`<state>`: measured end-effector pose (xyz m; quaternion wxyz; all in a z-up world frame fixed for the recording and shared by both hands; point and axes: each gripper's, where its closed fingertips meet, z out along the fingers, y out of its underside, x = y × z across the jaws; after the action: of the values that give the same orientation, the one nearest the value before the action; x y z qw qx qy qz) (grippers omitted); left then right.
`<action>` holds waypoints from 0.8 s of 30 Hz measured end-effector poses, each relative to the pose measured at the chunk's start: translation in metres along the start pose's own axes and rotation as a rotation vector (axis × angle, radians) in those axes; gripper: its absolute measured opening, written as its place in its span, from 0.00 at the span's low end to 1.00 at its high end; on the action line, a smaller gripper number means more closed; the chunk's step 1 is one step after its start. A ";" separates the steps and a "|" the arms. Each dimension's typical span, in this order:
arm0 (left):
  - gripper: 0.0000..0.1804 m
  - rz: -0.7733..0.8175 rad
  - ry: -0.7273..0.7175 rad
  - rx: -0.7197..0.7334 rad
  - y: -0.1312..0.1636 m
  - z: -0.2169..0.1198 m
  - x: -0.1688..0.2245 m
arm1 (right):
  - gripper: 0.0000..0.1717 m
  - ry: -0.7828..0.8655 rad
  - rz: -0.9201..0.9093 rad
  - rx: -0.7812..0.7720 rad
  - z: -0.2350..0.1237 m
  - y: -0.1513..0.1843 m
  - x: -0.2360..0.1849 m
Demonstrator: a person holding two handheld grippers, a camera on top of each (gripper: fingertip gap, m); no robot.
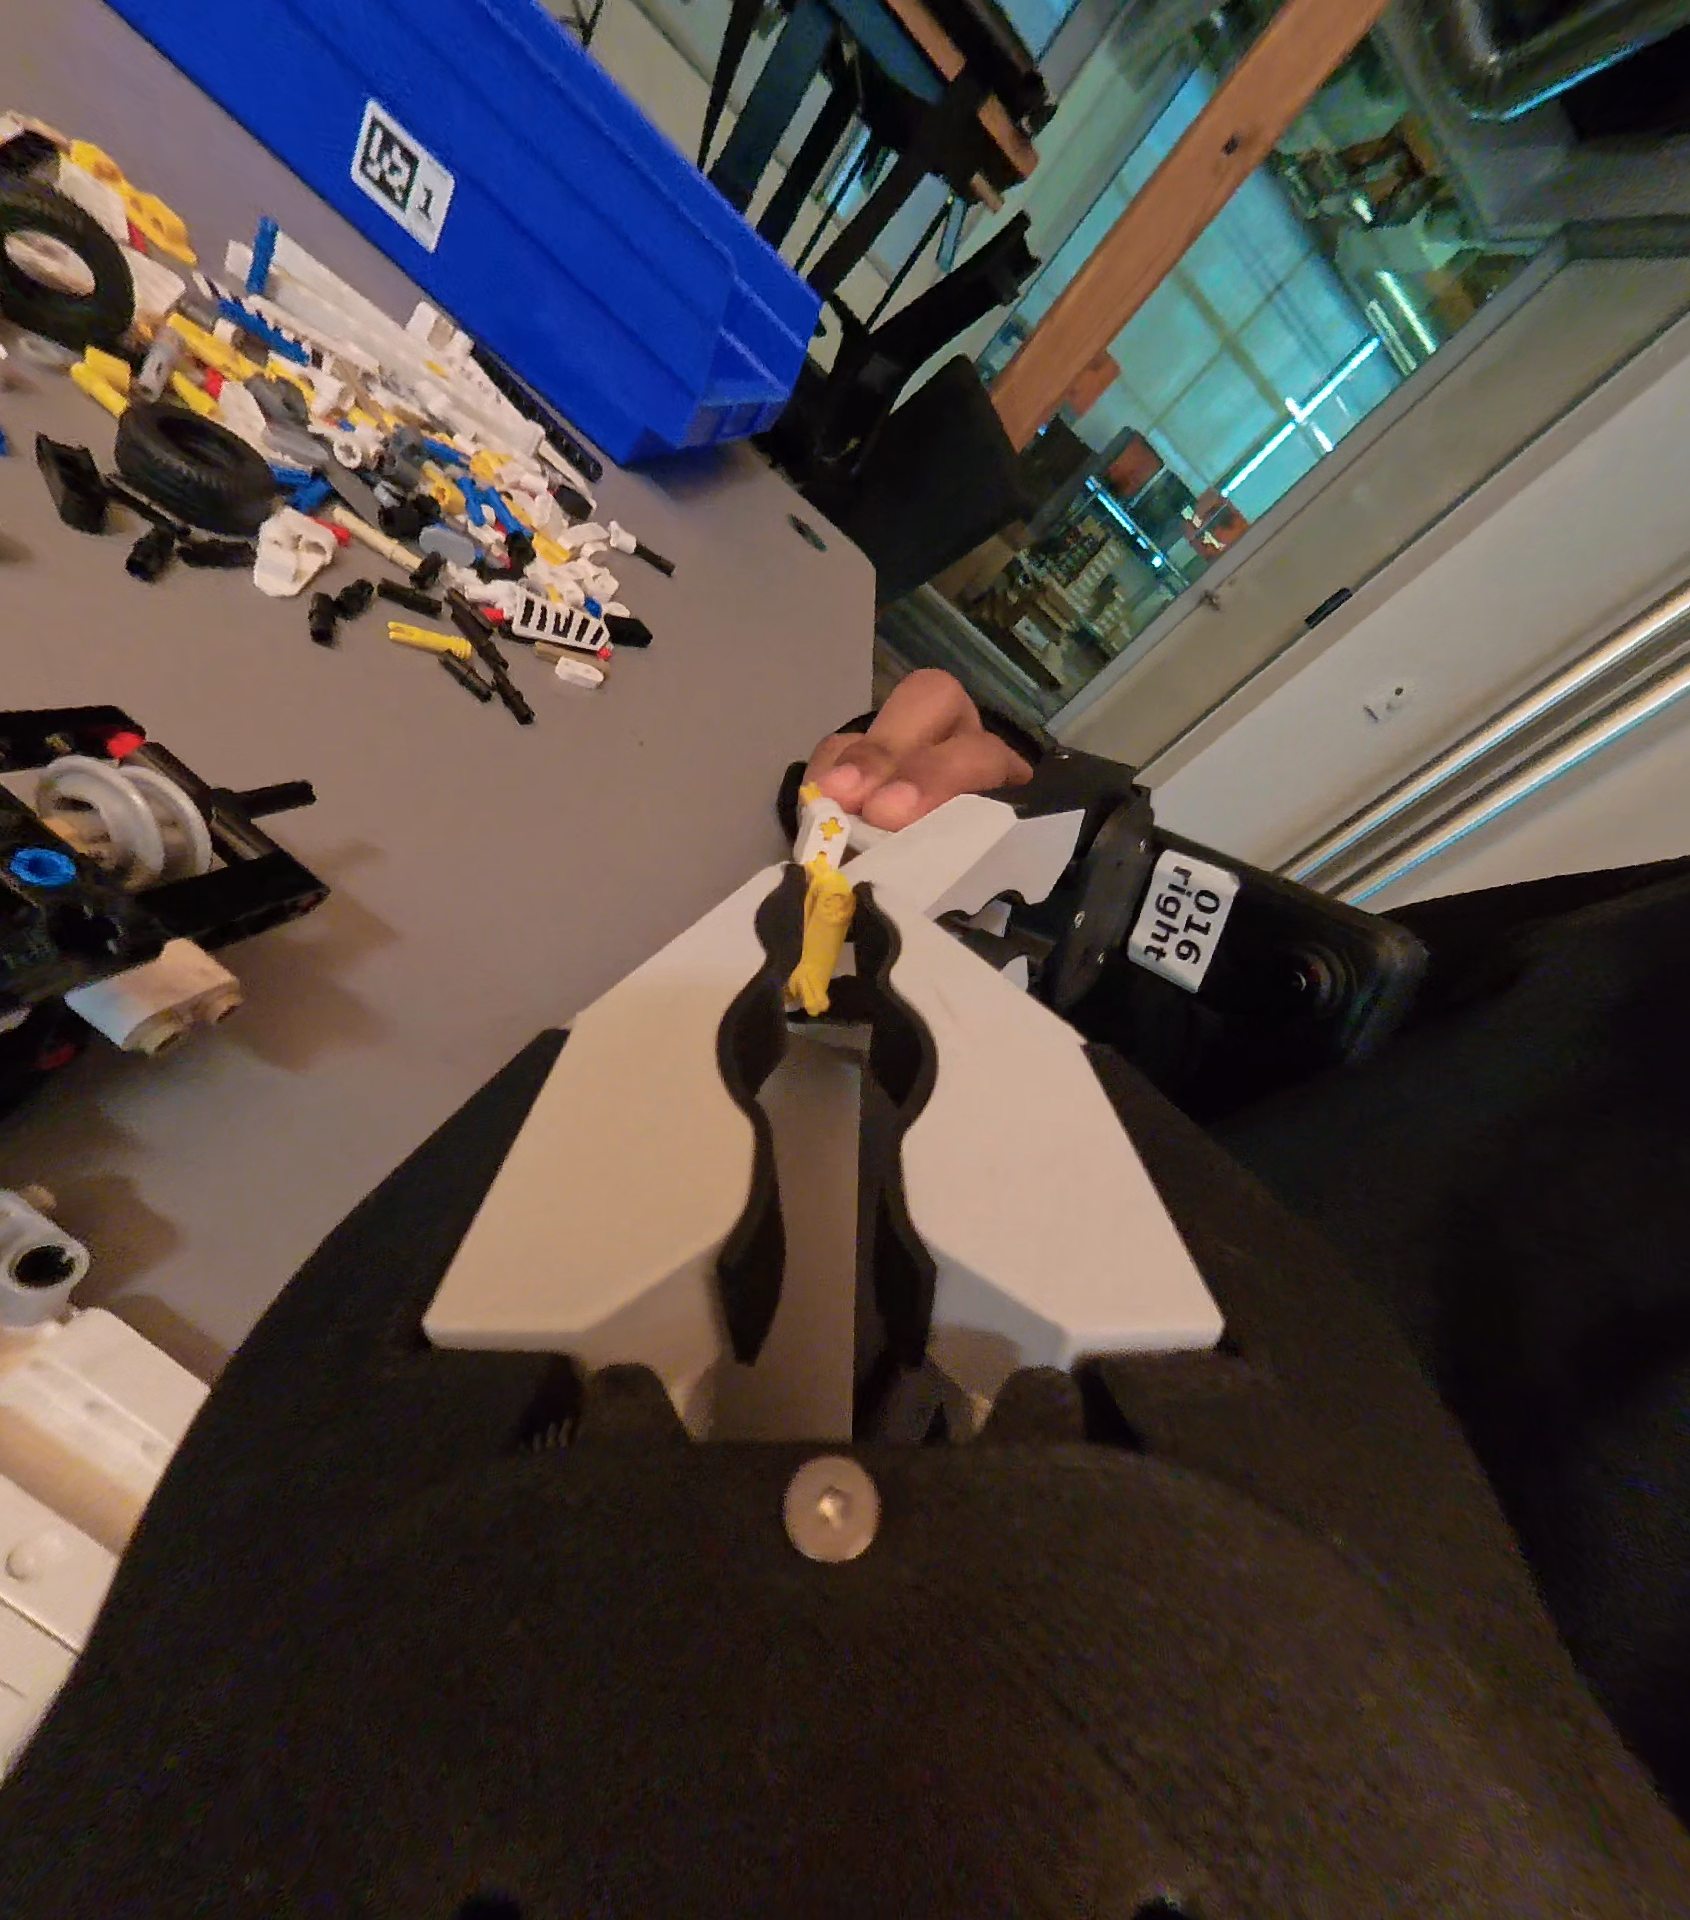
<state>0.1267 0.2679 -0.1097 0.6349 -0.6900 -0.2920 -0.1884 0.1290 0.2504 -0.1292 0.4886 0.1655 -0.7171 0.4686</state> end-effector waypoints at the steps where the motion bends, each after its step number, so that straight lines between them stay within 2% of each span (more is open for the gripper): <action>1: 0.03 0.000 -0.001 0.010 -0.001 -0.001 0.000 | 0.08 0.012 -0.003 0.015 -0.001 -0.002 0.001; 5: 0.02 0.033 -0.025 0.121 -0.016 -0.011 -0.001 | 0.08 0.087 0.016 0.069 -0.006 -0.007 0.013; 7: 0.03 0.056 -0.054 0.173 -0.023 -0.018 -0.004 | 0.02 0.131 0.049 0.093 -0.009 -0.009 0.022; 12: 0.03 0.184 -0.119 0.199 -0.026 -0.020 0.001 | 0.01 0.232 0.194 0.121 -0.018 -0.006 0.050; 16: 0.03 0.250 -0.160 0.180 -0.024 -0.016 0.002 | 0.00 0.308 0.445 0.152 -0.028 0.005 0.082; 20: 0.03 0.236 -0.159 0.162 -0.023 -0.014 0.000 | 0.10 0.213 0.860 0.346 -0.040 0.001 0.101; 24: 0.03 0.212 -0.142 0.165 -0.023 -0.015 -0.001 | 0.13 0.171 1.130 0.476 -0.042 -0.004 0.108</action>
<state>0.1130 0.2539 -0.0905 0.6835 -0.6741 -0.2763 -0.0463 0.1041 0.3075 -0.0309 0.1706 -0.1736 -0.5279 0.8137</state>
